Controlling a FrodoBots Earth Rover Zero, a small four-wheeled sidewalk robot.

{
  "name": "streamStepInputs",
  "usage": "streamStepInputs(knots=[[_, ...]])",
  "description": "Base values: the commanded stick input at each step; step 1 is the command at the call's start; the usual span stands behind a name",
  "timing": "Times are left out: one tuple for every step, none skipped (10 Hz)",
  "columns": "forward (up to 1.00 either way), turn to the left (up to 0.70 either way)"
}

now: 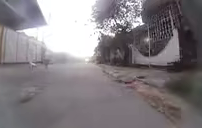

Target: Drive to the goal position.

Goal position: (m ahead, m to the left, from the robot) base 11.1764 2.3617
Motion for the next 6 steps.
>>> streamStepInputs(knots=[[1.0,0.0],[1.0,-0.27],[1.0,-0.24],[1.0,-0.03],[1.0,0.0],[1.0,0.0]])
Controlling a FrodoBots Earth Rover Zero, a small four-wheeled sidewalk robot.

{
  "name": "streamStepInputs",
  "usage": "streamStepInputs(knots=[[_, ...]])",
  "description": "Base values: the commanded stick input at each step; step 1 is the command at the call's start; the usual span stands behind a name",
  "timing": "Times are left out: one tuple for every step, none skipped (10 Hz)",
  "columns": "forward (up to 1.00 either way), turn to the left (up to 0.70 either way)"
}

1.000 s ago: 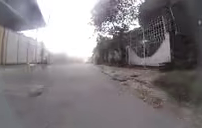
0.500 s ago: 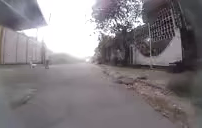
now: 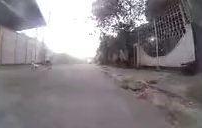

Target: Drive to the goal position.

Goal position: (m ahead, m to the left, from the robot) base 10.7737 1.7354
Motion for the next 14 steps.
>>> streamStepInputs(knots=[[1.0,0.0],[1.0,0.0],[1.0,0.0],[1.0,0.0],[1.0,0.22],[1.0,0.37],[1.0,0.4],[1.0,0.4],[1.0,0.22],[1.0,0.0],[1.0,0.0],[1.0,0.0],[1.0,0.0],[1.0,0.0]])
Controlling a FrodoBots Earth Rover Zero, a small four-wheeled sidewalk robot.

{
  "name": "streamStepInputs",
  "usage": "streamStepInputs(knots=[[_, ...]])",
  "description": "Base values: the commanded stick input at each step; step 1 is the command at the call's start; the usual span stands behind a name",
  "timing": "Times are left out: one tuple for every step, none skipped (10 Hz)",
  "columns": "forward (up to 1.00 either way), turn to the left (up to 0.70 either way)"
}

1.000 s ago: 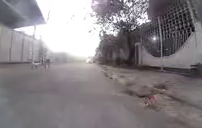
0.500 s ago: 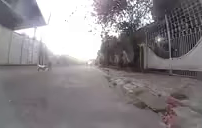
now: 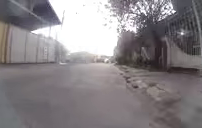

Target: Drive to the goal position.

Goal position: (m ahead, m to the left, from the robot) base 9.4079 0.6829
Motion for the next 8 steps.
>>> streamStepInputs(knots=[[1.0,0.0],[1.0,0.0],[1.0,0.0],[1.0,0.0],[1.0,0.0],[1.0,0.0],[1.0,0.0],[1.0,0.0]])
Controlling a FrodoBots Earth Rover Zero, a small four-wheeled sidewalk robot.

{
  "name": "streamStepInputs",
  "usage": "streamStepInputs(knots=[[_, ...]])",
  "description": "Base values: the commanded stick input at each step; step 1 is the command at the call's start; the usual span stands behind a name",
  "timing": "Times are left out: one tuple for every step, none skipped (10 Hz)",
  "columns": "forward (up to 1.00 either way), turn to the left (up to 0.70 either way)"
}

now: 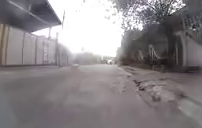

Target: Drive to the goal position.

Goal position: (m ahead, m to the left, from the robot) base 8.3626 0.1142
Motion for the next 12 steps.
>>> streamStepInputs(knots=[[1.0,0.0],[1.0,0.0],[1.0,0.0],[1.0,0.0],[1.0,0.0],[1.0,0.0],[1.0,0.0],[1.0,0.0],[1.0,0.0],[1.0,0.0],[1.0,-0.01],[1.0,-0.12]])
